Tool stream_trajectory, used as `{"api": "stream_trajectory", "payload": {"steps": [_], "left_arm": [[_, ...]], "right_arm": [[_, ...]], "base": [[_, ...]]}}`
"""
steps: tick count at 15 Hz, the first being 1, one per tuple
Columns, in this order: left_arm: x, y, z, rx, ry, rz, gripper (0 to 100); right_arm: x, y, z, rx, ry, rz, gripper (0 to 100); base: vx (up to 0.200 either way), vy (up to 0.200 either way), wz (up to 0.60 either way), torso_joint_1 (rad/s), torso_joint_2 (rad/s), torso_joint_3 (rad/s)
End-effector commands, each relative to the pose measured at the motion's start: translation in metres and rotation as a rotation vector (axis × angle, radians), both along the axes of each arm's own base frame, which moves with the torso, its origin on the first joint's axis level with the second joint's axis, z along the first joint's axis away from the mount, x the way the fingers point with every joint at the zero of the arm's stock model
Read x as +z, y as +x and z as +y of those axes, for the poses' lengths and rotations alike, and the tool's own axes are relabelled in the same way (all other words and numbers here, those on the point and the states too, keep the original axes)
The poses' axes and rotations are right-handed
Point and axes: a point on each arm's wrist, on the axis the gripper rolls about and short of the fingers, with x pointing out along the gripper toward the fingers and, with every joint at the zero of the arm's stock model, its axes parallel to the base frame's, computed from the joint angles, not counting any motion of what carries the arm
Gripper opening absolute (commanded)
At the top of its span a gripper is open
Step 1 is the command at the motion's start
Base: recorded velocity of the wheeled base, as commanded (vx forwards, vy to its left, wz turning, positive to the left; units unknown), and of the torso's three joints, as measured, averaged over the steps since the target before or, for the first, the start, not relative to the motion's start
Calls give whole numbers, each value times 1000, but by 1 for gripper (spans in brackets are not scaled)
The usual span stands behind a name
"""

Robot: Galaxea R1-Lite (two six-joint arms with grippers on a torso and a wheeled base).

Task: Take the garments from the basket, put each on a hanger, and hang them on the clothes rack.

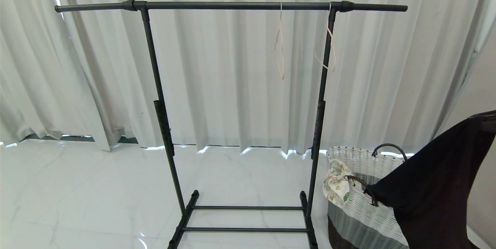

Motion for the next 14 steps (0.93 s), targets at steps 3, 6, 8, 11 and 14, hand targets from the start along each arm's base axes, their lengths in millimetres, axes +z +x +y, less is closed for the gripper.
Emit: {"api": "stream_trajectory", "payload": {"steps": [3, 6, 8, 11, 14], "left_arm": [[0, 0, 0, 1, 9, 1, 100], [0, 0, 0, 0, 38, 0, 100], [0, 0, 0, -2, 46, 0, 100], [22, -3, 0, -26, -73, -71, 100], [164, 38, -2, -103, -247, -146, 100]], "right_arm": [[4, 18, 30, 125, -3, 29, 0], [4, 44, 61, 164, 18, 75, 0], [-5, 57, 76, 163, 37, 114, 0], [-13, 64, 86, 158, 44, 158, 0], [-17, 62, 90, 178, 40, 170, 0]], "base": [[0, 0, 0, 0, 0, 0], [0, 0, 0, 0, 0, 0], [0, 0, 0, 0, 0, 0], [0, 0, 0, 0, 0, 0], [0, 0, 0, 0, 0, 0]]}}
